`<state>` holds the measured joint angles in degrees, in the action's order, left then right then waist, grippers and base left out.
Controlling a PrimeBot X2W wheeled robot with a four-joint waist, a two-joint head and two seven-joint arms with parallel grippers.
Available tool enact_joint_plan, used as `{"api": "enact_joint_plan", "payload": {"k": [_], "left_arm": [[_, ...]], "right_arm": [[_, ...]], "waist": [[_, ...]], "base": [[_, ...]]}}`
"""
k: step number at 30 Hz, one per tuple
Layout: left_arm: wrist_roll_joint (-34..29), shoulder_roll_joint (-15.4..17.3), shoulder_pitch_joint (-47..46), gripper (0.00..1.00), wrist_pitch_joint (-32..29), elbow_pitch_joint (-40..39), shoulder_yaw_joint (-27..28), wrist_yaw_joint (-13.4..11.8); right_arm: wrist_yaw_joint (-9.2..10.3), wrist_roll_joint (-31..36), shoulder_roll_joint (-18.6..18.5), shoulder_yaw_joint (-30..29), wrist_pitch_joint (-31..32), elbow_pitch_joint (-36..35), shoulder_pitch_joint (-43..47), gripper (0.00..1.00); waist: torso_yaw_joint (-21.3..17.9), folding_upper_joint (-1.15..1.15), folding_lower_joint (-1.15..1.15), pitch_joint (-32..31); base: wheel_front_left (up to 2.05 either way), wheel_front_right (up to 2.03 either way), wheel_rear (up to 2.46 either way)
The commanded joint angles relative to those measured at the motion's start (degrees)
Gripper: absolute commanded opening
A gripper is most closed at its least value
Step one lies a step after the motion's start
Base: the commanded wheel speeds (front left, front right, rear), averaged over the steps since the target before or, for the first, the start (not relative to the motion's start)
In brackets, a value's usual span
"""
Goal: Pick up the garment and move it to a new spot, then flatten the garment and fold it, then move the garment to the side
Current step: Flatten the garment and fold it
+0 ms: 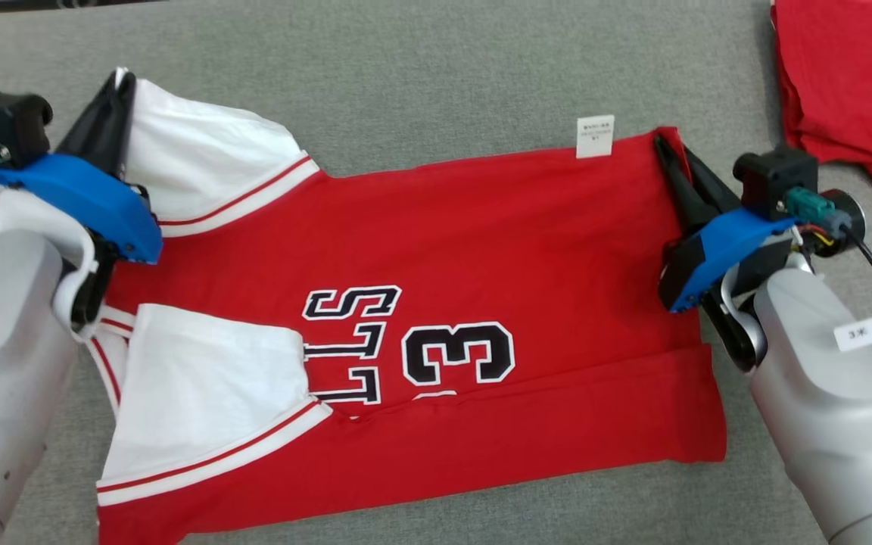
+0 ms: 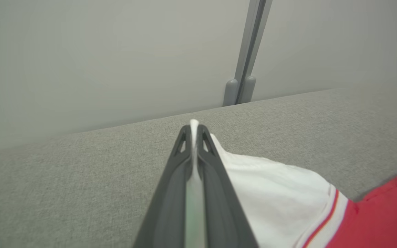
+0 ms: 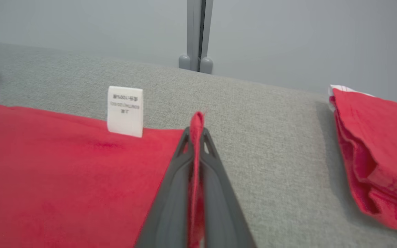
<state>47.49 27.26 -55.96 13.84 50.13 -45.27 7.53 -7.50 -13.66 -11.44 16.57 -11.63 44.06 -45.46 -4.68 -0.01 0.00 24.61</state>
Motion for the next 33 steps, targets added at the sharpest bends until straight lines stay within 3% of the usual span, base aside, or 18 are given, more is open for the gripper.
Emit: {"api": "enact_joint_plan", "payload": {"k": [1,16,33], "left_arm": [[0.26,-0.08,2.20,0.00,0.97,-1.71,0.70,-0.10],[-9.11,-1.92,25.90,0.00,1.38,-27.99,15.53,-6.03],[-14.09,-5.87,44.60,0.00,1.41,-40.42,25.13,-7.51]], "right_arm": [[0.01,-0.28,-0.82,-0.52,-1.30,0.30,1.54,0.00],[0.00,1.95,-1.44,-4.59,-3.60,-4.33,11.82,0.00],[0.00,3.78,-1.17,-8.56,-3.62,-10.86,20.79,0.00]], "waist": [[0.62,0.01,0.00,-0.63],[4.01,0.01,0.00,-5.28],[5.83,0.01,0.00,-8.57]], "base": [[0.00,0.00,0.00],[0.00,0.00,0.00],[0.00,0.00,0.00]]}}
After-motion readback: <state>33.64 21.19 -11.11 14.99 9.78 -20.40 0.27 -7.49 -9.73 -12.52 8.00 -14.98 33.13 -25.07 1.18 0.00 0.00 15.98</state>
